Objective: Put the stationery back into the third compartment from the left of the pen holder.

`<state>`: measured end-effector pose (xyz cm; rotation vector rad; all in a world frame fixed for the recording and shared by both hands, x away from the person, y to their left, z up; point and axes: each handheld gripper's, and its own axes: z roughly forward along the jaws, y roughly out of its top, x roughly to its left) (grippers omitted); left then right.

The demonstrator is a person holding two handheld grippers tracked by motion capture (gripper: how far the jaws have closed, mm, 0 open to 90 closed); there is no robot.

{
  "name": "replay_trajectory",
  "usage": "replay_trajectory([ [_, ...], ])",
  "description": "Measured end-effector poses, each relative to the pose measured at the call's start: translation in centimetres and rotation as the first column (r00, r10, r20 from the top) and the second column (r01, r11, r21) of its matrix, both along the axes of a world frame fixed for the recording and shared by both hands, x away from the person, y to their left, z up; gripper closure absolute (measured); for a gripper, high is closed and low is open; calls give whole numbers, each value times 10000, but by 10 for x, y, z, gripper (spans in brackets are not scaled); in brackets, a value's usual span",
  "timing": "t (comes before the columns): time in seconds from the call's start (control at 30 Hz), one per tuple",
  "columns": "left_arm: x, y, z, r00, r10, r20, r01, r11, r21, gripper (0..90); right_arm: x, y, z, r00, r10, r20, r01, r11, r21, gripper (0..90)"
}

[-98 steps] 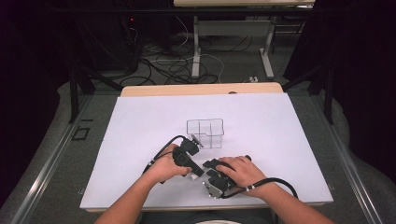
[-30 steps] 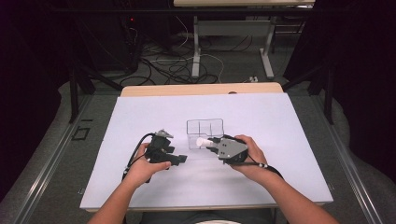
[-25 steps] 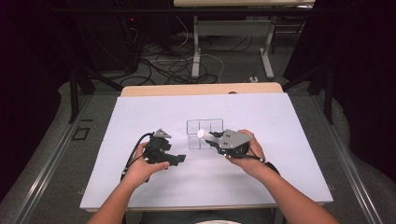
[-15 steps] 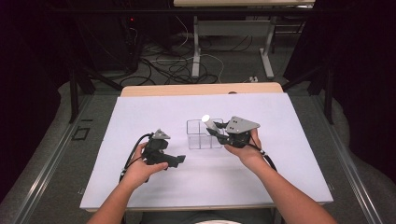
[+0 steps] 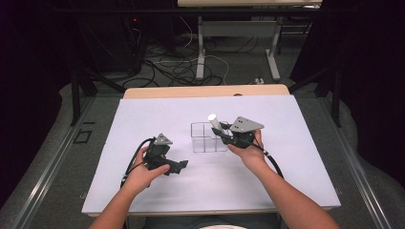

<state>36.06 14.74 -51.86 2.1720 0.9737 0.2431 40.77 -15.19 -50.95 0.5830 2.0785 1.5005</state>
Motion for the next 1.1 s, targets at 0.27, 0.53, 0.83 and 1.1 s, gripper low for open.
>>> replay_trajectory([
  [0.27,0,-1,-2,10000,13,-74,-13,10000,5,1,2,-4,-9,9997,-113,-220,118,9997,218,702],
  [0.53,0,0,-3,10000,-11,0,11,9999,100,1,5,0,-14,9999,-103,106,102,9999,9,702],
  [0.83,0,3,-3,10000,50,17,-50,9999,120,1,4,-2,-18,9994,-224,-265,233,9992,340,628],
  [1.1,0,8,0,9993,214,305,-216,9997,58,1,-12,-24,1,9971,-745,-161,755,9940,793,446],
])
